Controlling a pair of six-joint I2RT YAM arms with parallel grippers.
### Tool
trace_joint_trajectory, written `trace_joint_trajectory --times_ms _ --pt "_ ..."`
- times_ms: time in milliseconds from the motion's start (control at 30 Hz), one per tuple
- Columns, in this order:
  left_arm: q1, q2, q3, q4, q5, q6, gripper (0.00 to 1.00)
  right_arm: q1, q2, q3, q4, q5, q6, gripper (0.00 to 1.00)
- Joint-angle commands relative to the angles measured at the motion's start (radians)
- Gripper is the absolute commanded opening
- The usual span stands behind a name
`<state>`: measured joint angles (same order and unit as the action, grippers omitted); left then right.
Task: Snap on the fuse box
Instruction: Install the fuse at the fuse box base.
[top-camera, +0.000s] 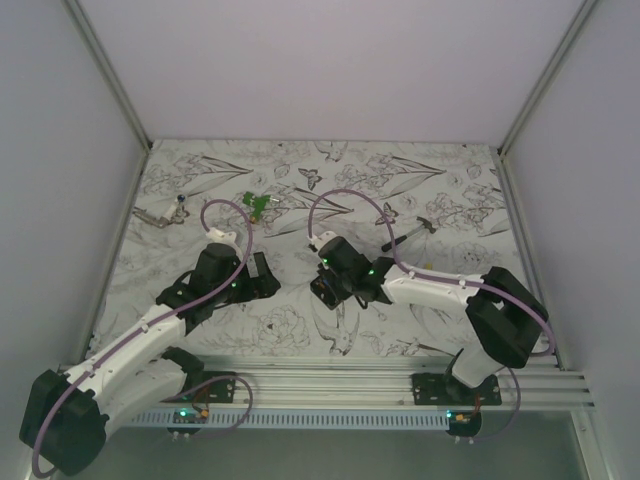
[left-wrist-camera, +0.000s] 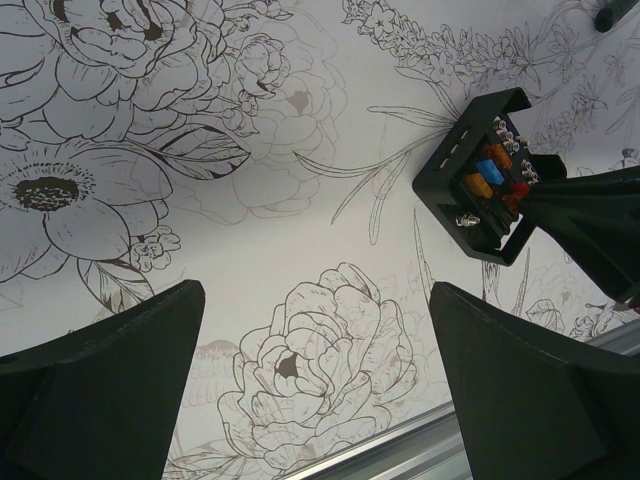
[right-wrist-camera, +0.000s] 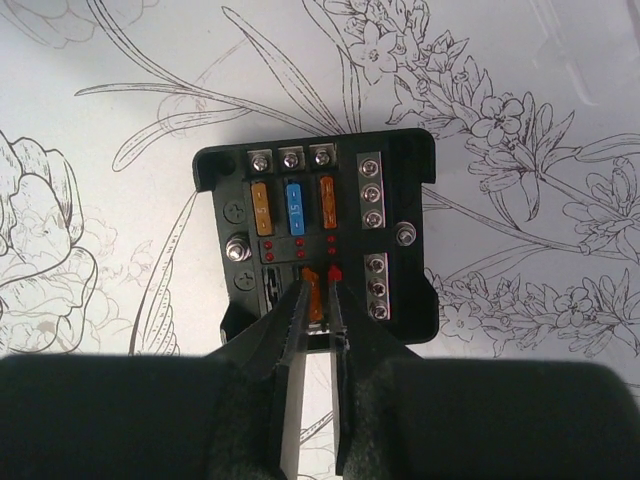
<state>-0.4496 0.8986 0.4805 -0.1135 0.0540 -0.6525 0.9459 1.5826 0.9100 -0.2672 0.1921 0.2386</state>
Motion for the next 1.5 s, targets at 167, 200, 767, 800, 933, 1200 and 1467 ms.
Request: trace_joint_trajectory --times_ms 167,200,767,800,933,1200,1467 --pt "0.009 -0.004 0.014 -0.035 -0.003 0.021 0.99 0.011 0.017 0.036 -0.028 -0.01 -0.022 0.12" --pt "0.009 -0.004 0.015 -0.035 -0.002 0.021 0.99 0.012 0.012 0.036 -0.03 -0.013 -0.023 0.12" --pt "0.009 -0.003 0.015 -0.035 0.0 0.019 1.0 0.025 0.018 0.054 -0.052 -0.005 -0.029 0.11" --pt "0.009 -0.003 0.015 -0.035 -0.001 0.02 0.99 0.025 0.02 0.056 -0.052 -0.003 -0.033 0.08" --pt "0.008 -0.002 0.015 -0.035 0.0 0.02 1.0 0.025 0.039 0.063 -0.053 0.0 -0.043 0.0" --pt "0.008 0.0 0.015 -0.035 0.0 0.02 1.0 0.025 0.112 0.09 -0.1 0.002 -0.084 0.0" --pt "0.009 0.0 0.013 -0.034 -0.007 0.019 0.99 0.025 0.116 0.064 -0.178 -0.021 -0.065 0.0"
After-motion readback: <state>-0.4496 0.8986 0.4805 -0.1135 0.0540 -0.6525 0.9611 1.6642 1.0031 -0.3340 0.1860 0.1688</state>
